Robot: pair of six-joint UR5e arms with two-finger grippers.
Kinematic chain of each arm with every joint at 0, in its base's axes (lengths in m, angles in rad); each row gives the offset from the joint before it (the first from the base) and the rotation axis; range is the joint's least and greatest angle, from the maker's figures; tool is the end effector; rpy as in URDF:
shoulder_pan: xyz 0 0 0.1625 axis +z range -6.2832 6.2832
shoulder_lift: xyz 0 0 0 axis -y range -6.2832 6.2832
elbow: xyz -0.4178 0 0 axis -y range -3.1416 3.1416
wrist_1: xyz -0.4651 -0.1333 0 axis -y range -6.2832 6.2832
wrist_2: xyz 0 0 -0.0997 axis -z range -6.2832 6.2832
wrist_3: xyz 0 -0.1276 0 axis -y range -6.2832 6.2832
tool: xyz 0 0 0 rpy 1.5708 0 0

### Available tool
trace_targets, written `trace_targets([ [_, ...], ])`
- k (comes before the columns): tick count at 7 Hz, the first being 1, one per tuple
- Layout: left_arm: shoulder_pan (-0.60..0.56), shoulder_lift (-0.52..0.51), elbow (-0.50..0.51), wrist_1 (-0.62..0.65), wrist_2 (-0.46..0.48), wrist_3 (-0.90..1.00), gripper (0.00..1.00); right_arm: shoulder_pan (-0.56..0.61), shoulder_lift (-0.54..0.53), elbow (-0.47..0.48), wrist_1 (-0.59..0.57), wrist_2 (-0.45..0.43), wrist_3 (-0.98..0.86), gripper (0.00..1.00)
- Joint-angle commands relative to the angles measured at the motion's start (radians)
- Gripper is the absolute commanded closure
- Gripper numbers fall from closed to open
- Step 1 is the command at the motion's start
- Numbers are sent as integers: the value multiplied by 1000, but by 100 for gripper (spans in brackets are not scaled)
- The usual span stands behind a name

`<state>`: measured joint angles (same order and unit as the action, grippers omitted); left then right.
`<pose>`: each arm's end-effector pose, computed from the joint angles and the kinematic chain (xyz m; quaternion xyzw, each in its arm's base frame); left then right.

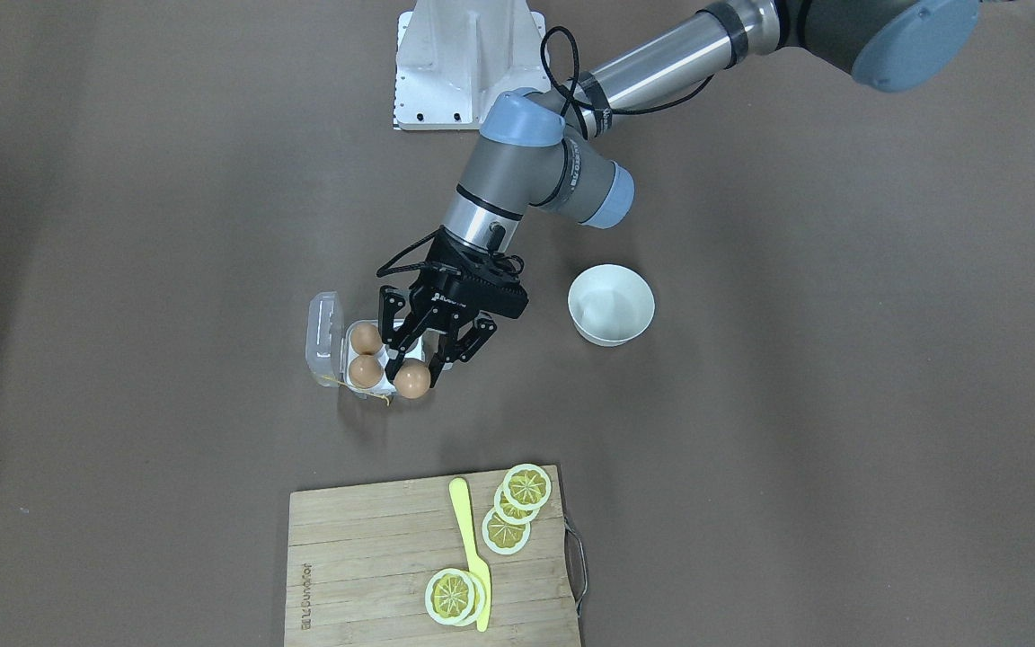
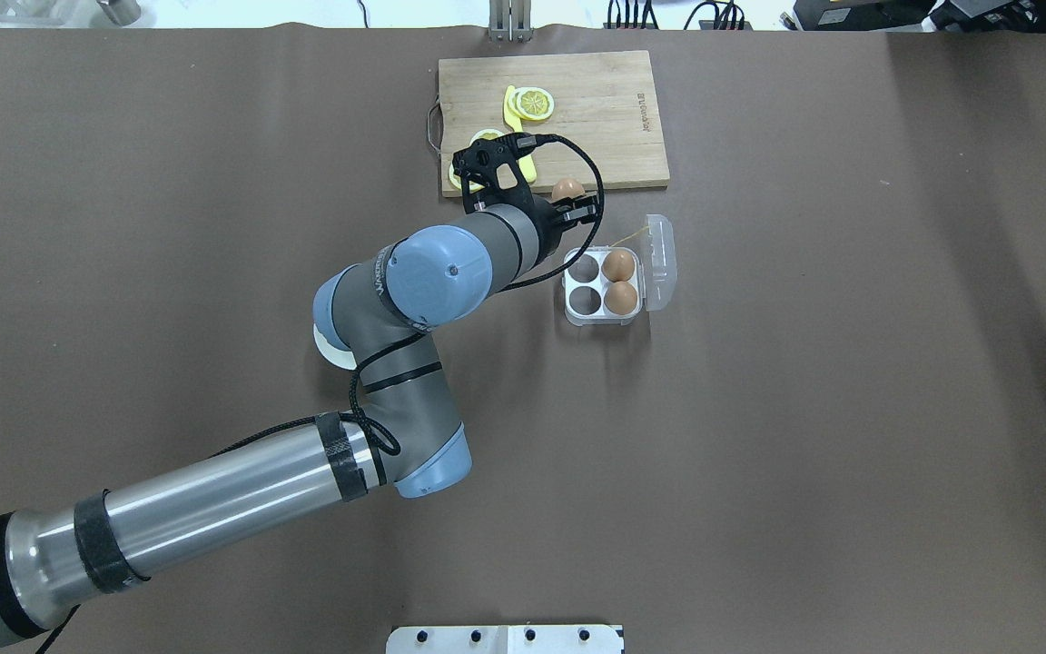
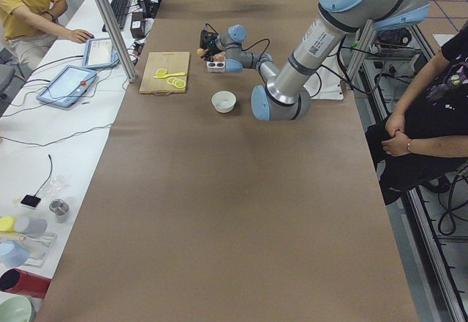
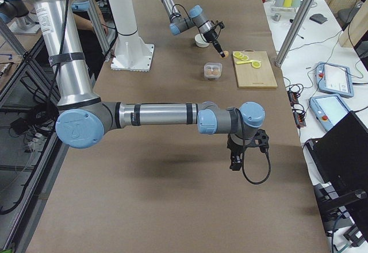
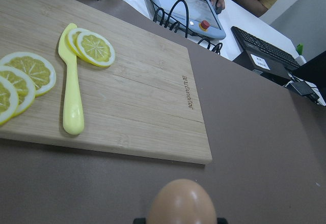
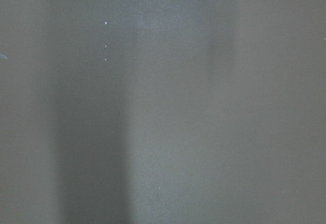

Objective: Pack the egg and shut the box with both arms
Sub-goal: 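Lower the egg into the empty carton slot and open the left gripper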

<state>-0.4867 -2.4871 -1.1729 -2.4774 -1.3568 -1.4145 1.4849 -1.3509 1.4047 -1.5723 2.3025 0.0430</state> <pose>0.6969 -0.5502 0.1059 0.2821 0.5912 -0.1926 0.7307 -0.0088 -0.6618 0.6348 0.0013 -0.3585 -0.0294 0.9331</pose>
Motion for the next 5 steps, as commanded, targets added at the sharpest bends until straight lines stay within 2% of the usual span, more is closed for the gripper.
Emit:
trace_targets([
  [1,11,-21,27,0,15,0,57,0,-1,2,0,0,0,0],
  [5,31,-39,81,0,42,2,54,0,-1,0,0,-2,0,0],
])
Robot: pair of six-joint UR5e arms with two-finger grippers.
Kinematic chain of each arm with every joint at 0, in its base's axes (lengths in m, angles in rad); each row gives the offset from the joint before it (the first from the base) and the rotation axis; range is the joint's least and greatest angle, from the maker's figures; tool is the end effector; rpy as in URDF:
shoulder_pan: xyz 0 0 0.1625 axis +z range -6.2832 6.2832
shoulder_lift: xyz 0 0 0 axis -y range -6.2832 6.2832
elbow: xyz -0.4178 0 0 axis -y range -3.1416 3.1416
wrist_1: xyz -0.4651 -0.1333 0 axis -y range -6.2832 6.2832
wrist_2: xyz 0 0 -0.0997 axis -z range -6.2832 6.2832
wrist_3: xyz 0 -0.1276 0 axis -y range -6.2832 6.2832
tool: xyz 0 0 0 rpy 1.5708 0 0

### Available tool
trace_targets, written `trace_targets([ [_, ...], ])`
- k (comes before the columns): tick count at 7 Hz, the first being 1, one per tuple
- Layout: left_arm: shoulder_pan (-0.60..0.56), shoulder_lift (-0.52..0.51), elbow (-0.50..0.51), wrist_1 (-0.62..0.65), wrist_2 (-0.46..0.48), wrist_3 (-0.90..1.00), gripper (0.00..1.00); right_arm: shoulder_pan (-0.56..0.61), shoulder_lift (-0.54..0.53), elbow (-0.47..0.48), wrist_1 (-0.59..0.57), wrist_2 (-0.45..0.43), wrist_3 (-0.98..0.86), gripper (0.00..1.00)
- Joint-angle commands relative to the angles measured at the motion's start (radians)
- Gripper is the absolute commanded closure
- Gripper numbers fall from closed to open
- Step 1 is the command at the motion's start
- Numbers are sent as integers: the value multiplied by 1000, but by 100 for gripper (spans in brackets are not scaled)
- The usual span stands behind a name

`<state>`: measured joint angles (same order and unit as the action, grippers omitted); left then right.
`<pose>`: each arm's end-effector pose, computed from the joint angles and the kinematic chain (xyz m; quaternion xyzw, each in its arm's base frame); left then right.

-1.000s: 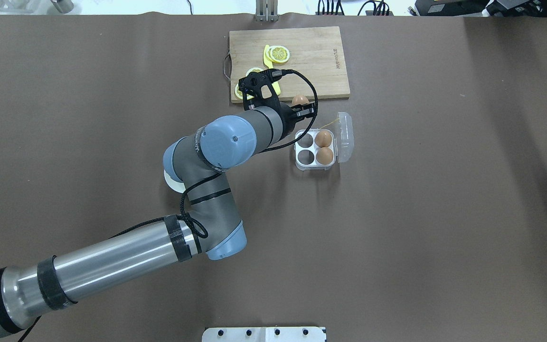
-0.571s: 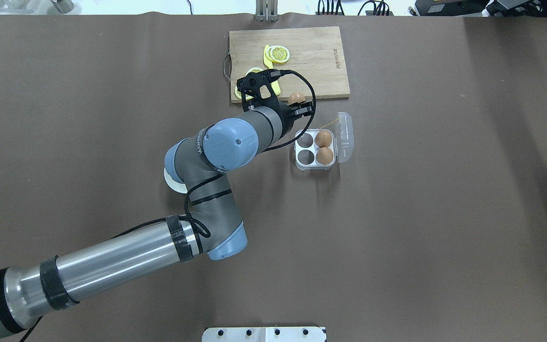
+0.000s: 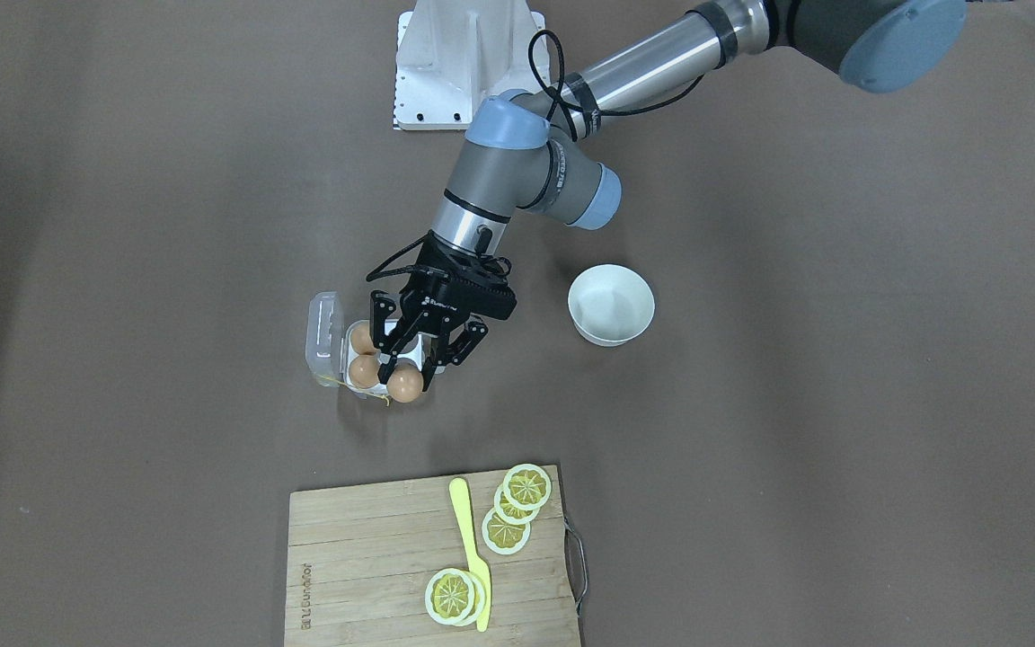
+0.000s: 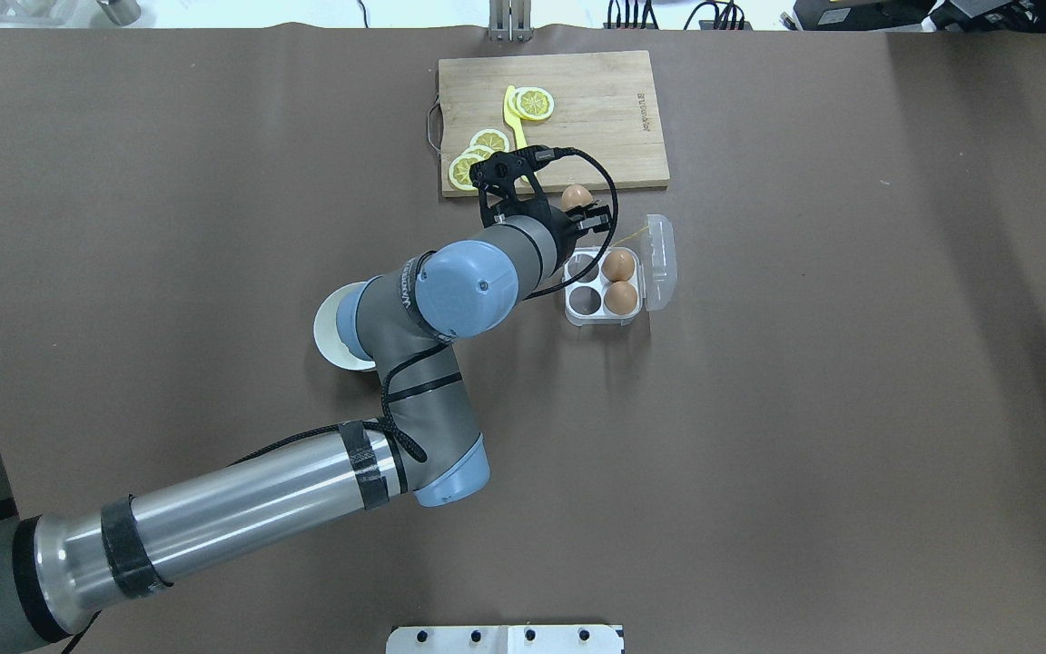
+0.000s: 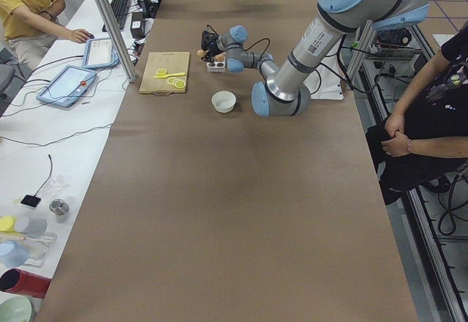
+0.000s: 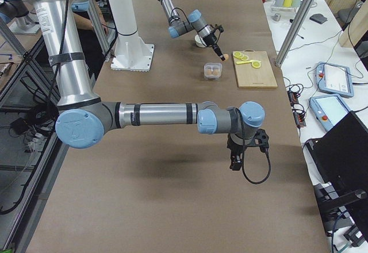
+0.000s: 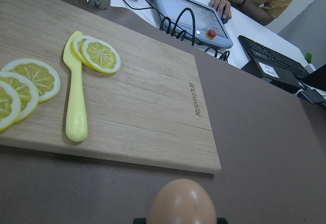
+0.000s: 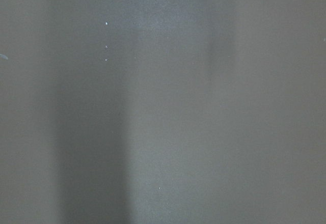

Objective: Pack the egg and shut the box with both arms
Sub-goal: 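Lower the egg into the empty carton slot and open the left gripper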

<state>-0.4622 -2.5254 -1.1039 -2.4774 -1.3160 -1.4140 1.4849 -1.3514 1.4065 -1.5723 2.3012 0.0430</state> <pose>0.7236 -0.5454 0.1095 0.2867 0.5769 -0.1963 0.7392 -0.0086 -0.6617 0.6342 0.0020 -0.3579 -0.0296 0.9333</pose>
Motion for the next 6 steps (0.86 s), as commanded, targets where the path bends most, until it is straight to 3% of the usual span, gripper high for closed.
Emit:
trace_targets([
  [1,16,0,12,0,3,1,54,0,2,-1,0,0,0,0],
  [3,22,4,13,0,1,4,51,0,0,-1,0,0,0,0],
  [4,20,2,13,-2,3,4,12,0,0,-1,0,0,0,0],
  [5,20,1,10,-3,3,3,3,0,0,0,0,0,0,0],
  [6,20,0,9,-3,1,3,3,0,2,0,0,0,0,0],
])
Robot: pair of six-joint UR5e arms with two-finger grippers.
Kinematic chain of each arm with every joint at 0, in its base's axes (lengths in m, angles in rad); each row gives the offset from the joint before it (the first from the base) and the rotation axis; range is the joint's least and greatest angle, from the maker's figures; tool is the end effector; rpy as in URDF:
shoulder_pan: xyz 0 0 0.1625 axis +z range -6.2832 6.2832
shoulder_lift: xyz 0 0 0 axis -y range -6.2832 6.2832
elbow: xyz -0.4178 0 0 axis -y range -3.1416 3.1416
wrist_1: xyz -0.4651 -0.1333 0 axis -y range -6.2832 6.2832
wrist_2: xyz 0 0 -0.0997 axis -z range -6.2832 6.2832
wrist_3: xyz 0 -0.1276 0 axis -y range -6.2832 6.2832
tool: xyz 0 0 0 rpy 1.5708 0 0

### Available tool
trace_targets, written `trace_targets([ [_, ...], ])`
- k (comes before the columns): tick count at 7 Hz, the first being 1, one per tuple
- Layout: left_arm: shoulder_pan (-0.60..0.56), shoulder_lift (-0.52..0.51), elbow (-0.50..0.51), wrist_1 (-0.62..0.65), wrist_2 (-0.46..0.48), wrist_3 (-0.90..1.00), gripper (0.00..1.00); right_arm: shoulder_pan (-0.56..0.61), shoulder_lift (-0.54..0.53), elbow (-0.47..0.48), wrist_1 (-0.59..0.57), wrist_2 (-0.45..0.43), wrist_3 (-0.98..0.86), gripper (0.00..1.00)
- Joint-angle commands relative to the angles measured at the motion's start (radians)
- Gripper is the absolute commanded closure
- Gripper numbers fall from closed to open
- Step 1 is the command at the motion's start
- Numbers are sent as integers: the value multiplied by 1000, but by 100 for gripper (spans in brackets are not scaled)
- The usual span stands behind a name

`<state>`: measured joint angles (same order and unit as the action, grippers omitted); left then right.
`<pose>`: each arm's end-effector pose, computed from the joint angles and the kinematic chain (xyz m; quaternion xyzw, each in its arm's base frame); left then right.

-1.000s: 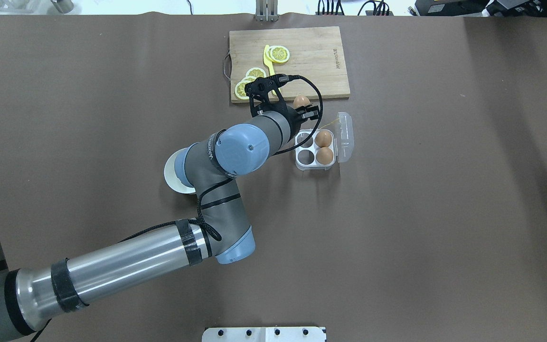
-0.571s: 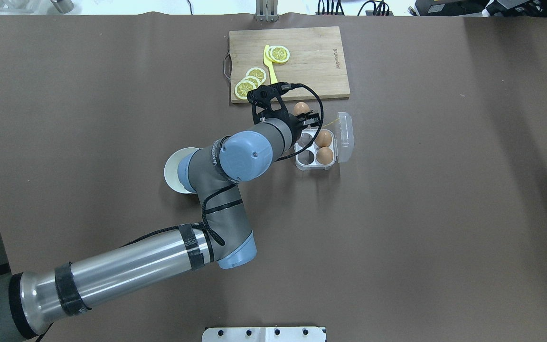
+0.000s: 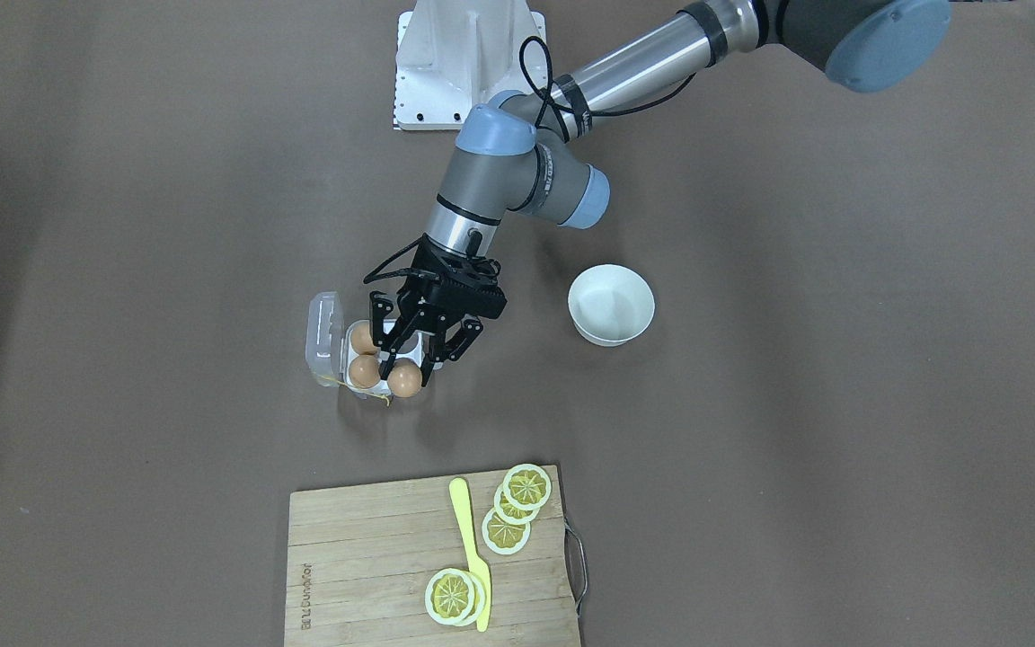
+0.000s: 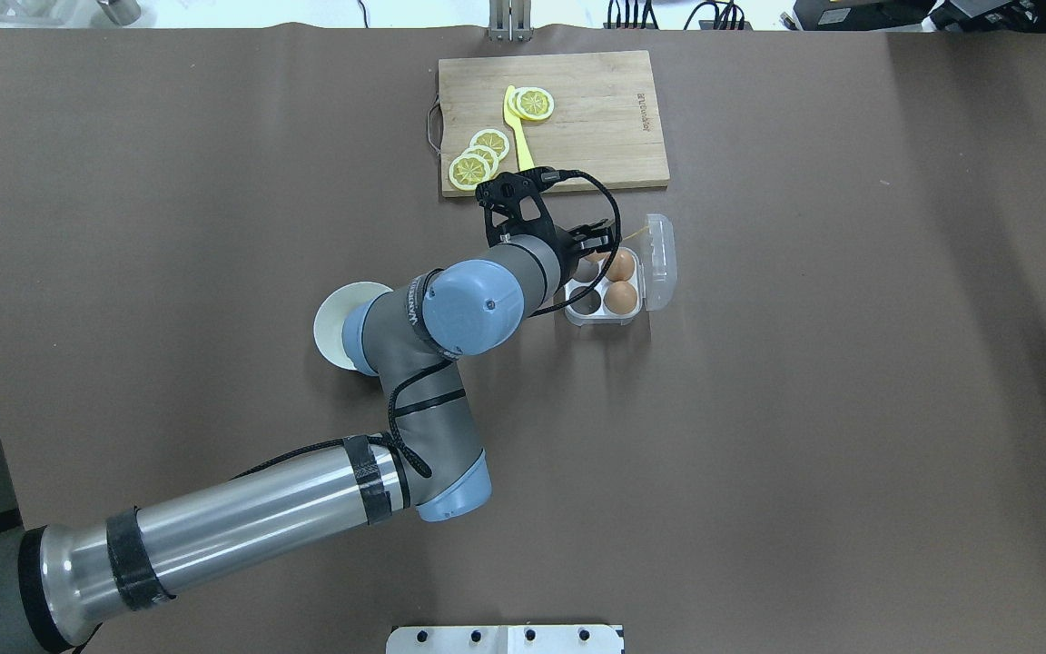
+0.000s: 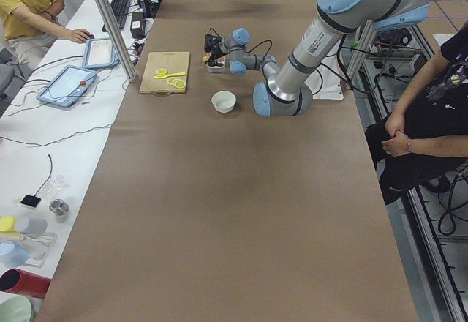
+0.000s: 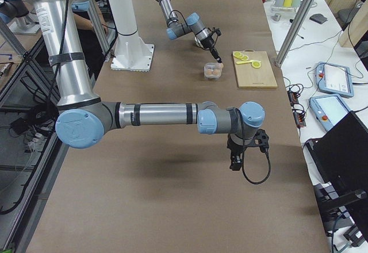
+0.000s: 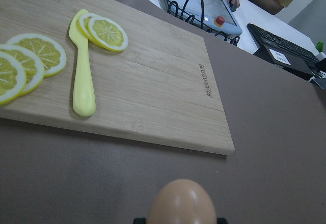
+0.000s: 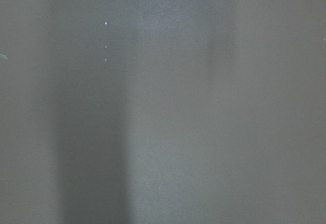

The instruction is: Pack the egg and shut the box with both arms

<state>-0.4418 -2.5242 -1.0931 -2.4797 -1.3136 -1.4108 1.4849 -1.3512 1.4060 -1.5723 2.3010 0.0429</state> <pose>0.7372 -0.5320 0.1162 0.2819 0.5753 -0.1883 0.7444 -0.0086 -0.6617 0.6344 0.0019 -0.3578 -0.0296 0.9333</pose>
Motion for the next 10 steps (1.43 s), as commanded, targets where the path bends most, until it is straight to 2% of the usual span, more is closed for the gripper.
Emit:
trace_targets([
  [1,0,-1,-4,-1,-1,-1,3,0,1,-1,0,0,0,0],
  [5,-21,7,-27,-7,-36,27,3,0,1,7,-2,5,0,0],
  [7,-115,121,-158,2,-216,130,3,0,1,27,0,8,2,0],
  [9,-257,194,-215,30,-467,165,3,-29,0,109,3,14,15,0],
  [10,-338,226,-259,97,-598,224,4,-70,4,181,5,11,20,0],
])
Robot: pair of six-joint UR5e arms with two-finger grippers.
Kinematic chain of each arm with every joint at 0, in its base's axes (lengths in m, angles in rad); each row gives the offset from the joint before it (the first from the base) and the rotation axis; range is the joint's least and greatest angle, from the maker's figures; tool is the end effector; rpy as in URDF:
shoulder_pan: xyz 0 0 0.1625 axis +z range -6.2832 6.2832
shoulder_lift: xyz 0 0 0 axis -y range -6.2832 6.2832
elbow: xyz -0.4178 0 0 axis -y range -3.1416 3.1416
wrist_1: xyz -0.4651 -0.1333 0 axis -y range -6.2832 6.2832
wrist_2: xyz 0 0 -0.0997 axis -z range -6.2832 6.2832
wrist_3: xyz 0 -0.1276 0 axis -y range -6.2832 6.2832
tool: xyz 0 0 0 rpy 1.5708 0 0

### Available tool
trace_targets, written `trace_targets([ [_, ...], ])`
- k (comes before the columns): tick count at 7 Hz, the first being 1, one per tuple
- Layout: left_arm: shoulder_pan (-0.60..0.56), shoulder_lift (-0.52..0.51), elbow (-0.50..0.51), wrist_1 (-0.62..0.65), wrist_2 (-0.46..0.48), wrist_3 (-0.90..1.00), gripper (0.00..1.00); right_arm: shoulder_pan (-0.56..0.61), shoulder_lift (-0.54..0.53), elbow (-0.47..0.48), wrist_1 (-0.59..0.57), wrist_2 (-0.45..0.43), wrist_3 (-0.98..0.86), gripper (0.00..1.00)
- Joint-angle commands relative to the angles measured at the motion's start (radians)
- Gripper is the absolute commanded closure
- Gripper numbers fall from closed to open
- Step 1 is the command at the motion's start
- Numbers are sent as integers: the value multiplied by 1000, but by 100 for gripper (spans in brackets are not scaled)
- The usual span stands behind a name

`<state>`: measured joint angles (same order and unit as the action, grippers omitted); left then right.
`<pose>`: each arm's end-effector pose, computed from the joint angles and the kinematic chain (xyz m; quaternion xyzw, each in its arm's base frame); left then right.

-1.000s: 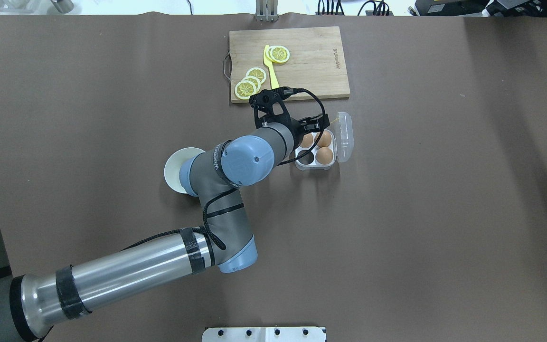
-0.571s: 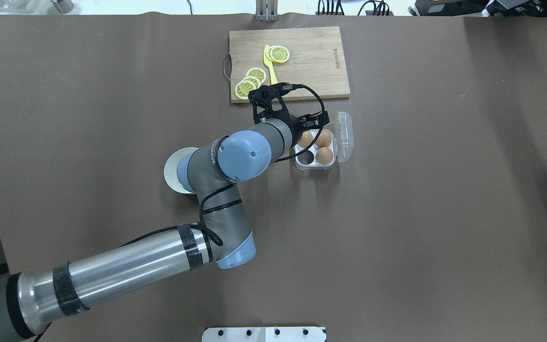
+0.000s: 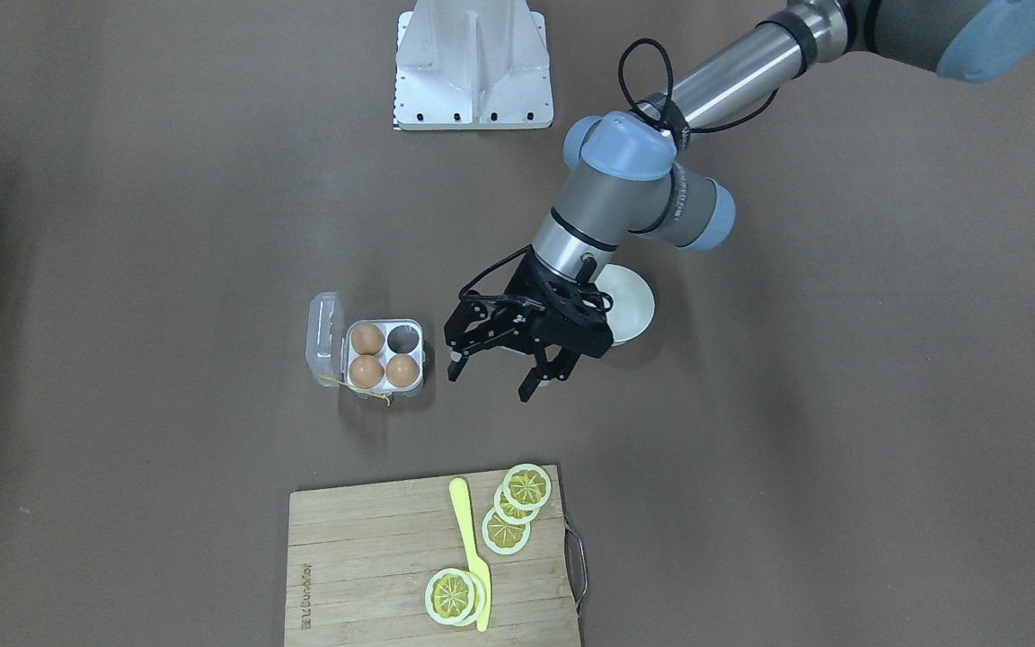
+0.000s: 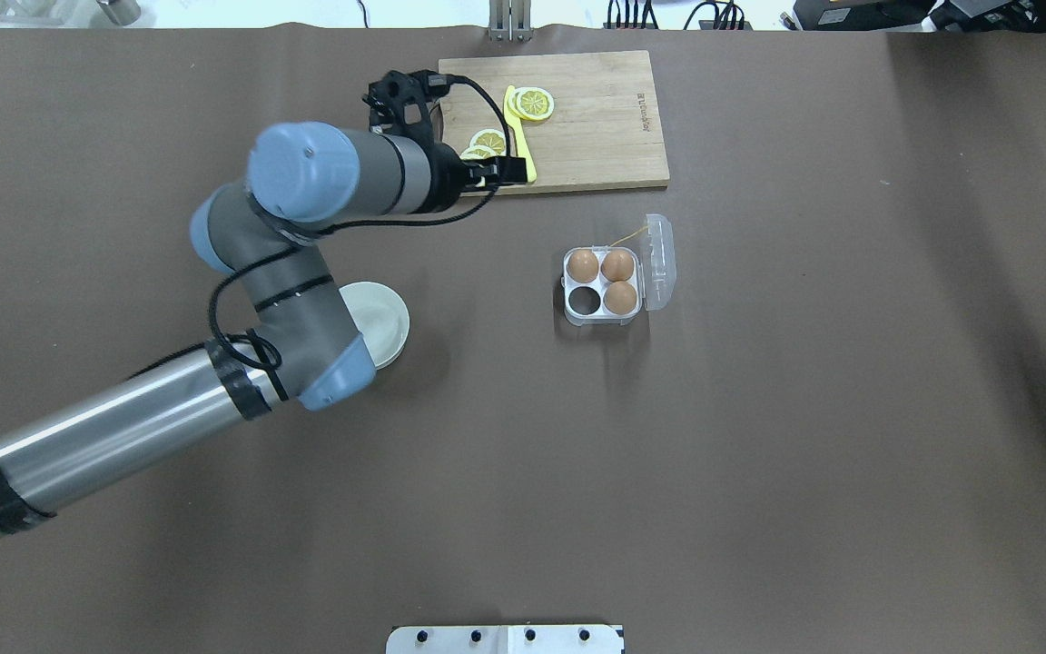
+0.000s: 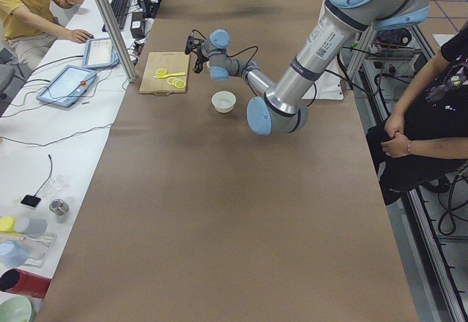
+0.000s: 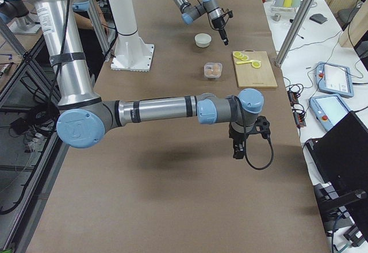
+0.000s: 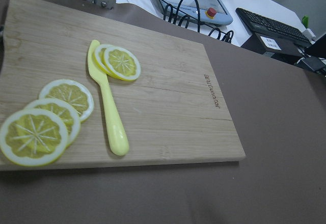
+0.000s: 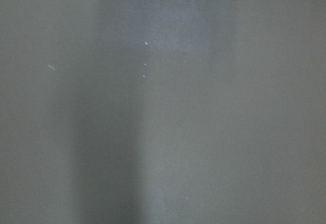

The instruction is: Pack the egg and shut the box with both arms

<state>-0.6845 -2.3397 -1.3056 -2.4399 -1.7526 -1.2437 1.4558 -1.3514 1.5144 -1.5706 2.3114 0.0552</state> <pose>0.5815 -0.6168 0.1652 0.2444 0.5861 -0.0803 0.7683 -0.0292 -0.6646 0.5715 0.0451 -0.3658 -0.0573 0.9278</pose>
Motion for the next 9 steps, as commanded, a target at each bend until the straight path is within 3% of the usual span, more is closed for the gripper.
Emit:
trace_targets([
  [1,-174,87,-102,146,-262,167,4,-49,-9,133,0,6,11,0],
  [2,-249,130,-136,210,-351,278,4,-93,-5,160,1,31,30,0],
  [4,-349,227,-142,219,-456,413,5,-266,61,204,3,28,119,1],
  [5,-393,264,-136,222,-506,478,5,-328,114,204,3,23,123,6],
  [6,-429,292,-123,223,-533,542,5,-377,151,204,3,25,121,17],
  [9,-477,344,-73,249,-530,761,7,-513,274,179,3,-55,115,30],
])
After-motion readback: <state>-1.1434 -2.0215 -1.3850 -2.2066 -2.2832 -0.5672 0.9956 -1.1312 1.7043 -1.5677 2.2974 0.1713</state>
